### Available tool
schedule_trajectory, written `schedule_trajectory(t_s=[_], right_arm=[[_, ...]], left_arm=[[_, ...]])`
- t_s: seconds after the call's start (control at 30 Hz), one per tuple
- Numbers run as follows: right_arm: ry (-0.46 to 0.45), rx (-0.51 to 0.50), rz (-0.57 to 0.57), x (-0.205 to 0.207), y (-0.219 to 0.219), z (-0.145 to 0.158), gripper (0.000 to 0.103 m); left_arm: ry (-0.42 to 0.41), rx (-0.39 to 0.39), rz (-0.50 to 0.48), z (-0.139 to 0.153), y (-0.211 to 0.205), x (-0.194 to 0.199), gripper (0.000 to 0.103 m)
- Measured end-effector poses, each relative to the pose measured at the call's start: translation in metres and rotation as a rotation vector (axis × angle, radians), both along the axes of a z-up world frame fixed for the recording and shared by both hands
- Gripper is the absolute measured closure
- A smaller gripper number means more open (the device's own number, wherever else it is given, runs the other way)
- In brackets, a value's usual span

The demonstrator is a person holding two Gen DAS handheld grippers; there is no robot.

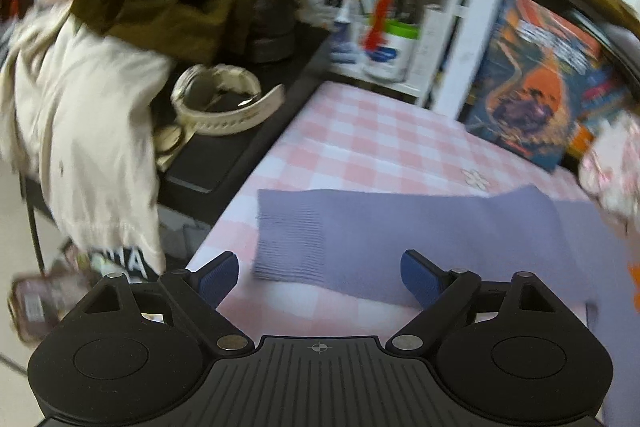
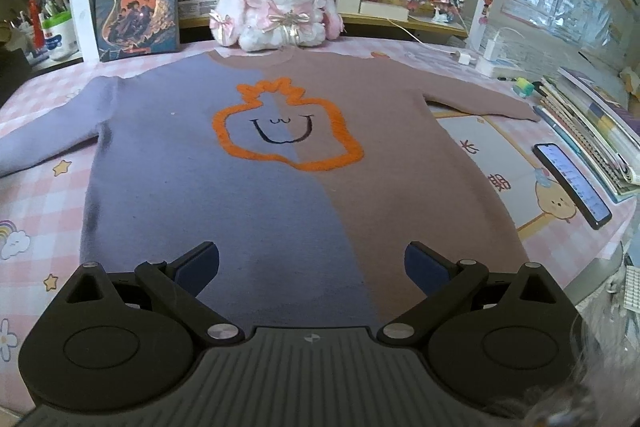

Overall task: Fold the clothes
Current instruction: 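Grasp the lavender sleeve cuff with the left gripper, then lift the lavender sleeve with the left gripper toward the sweater body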

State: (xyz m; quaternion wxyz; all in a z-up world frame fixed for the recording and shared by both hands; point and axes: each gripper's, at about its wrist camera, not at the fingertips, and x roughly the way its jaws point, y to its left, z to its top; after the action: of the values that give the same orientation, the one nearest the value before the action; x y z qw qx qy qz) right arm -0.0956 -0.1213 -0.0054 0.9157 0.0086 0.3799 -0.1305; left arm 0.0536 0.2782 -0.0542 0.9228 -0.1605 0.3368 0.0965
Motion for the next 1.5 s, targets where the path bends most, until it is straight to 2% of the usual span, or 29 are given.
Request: schedule_trajectory(t_s=[0.07, 0.2, 0.23, 0.3, 0.57, 0.63, 0.73, 0.93, 1.0, 1.1, 1.17, 1.2, 1.33, 1.5], right_arm=[[0.006, -0.006, -0.006, -0.001, -0.001, 0.0, 0.003], [0.014, -0.018, -0.019, -0.003, -0.003, 0.0, 0.003], [0.014, -0.02, -0.024, -0.003, -0.004, 0.001, 0.003], [0.015, -0.022, -0.036, -0.004, -0.006, 0.001, 0.003], [0.012, -0.022, -0.034, -0.002, -0.005, 0.001, 0.003], [0.011, -0.02, -0.033, -0.001, -0.004, 0.001, 0.003], [0.009, -0.019, -0.031, -0.001, -0.004, 0.001, 0.003], [0.006, -0.017, -0.046, -0.004, -0.008, 0.002, 0.003], [0.007, -0.018, -0.048, -0.004, -0.008, 0.002, 0.003], [0.007, -0.02, -0.042, -0.005, -0.009, 0.002, 0.003], [0.007, -0.022, -0.041, -0.006, -0.01, 0.002, 0.003], [0.007, -0.021, -0.043, -0.006, -0.011, 0.001, 0.003], [0.005, -0.011, -0.058, -0.008, -0.018, 0.0, 0.003], [-0.002, 0.002, -0.062, -0.009, -0.027, -0.001, 0.003]], left_arm=[[-0.005, -0.06, 0.035, -0.004, 0.009, 0.004, 0.024], [-0.029, -0.122, 0.059, -0.005, 0.011, 0.009, 0.039], [-0.032, -0.151, 0.048, -0.005, 0.009, 0.01, 0.046], [-0.037, -0.22, 0.015, -0.006, 0.006, 0.013, 0.052], [-0.014, -0.43, -0.081, -0.011, -0.007, 0.02, 0.052], [-0.011, -0.423, -0.088, -0.01, -0.01, 0.019, 0.052], [-0.019, -0.396, -0.022, -0.01, 0.001, 0.018, 0.053], [-0.025, -0.422, 0.086, -0.009, 0.029, 0.023, 0.056], [-0.018, -0.429, 0.102, -0.009, 0.033, 0.025, 0.061], [-0.01, -0.425, 0.119, -0.012, 0.037, 0.026, 0.075], [-0.002, -0.426, 0.135, -0.015, 0.04, 0.026, 0.094], [0.001, -0.428, 0.141, -0.016, 0.042, 0.026, 0.098], [0.003, -0.403, 0.145, -0.016, 0.041, 0.026, 0.1], [-0.061, -0.346, 0.093, 0.003, 0.027, 0.023, 0.1]])
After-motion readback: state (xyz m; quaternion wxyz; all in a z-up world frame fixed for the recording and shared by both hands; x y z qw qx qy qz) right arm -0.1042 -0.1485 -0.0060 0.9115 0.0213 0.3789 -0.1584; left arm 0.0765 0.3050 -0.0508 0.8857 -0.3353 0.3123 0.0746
